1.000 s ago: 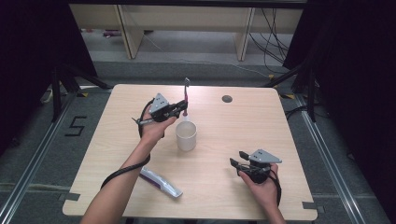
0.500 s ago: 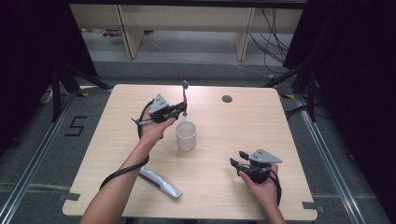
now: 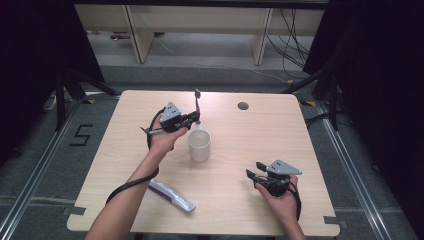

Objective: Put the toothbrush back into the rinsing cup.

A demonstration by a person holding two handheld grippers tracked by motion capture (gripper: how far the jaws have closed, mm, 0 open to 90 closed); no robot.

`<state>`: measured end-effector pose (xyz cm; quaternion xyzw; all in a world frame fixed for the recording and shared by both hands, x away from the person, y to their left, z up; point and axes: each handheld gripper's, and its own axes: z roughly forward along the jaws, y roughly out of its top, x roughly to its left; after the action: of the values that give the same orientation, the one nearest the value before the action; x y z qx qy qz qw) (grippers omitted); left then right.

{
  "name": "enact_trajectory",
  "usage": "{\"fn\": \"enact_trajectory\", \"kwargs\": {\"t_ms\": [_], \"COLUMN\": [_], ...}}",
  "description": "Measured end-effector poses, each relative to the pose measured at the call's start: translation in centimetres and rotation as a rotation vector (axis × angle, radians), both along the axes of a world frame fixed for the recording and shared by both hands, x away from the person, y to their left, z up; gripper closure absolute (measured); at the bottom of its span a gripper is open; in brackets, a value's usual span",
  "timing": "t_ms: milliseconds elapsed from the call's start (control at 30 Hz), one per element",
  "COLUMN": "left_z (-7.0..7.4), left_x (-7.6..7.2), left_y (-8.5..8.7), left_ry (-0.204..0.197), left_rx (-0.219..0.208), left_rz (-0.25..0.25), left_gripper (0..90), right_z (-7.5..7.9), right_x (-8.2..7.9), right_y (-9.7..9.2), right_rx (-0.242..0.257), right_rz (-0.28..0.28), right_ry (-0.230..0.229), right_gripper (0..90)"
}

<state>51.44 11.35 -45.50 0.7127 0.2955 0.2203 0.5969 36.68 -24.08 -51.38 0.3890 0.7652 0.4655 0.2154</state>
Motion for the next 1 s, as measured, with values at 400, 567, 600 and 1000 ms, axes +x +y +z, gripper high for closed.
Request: {"fn": "enact_trajectory", "kwargs": {"t_ms": [400, 567, 600, 1000], "left_z": [-0.23, -0.35, -0.39, -0.6], "left_x": [0.08, 0.09, 0.1, 0.24], "left_y": [-0.05, -0.01, 0.01, 0.05], "left_ry": [0.024, 0.031, 0.033, 0.046], "left_rx": [0.017, 0.025, 0.027, 0.035], "left_rz": [0.002, 0.002, 0.001, -0.003], "left_gripper": [83.4, 83.3, 83.3, 83.2], "right_z": [-0.06, -0.02, -0.02, -0.03], "right_x": [0.08, 0.05, 0.05, 0.07], "right_y": [0.0, -0.03, -0.03, -0.01], "right_rx": [-0.001, -0.005, -0.006, -0.012], "right_rz": [0.002, 0.002, 0.0, -0.002], "right_ry": [-0.016, -0.01, -0.012, -0.015], "right_gripper": [48.4, 48.3, 48.3, 48.3]}}
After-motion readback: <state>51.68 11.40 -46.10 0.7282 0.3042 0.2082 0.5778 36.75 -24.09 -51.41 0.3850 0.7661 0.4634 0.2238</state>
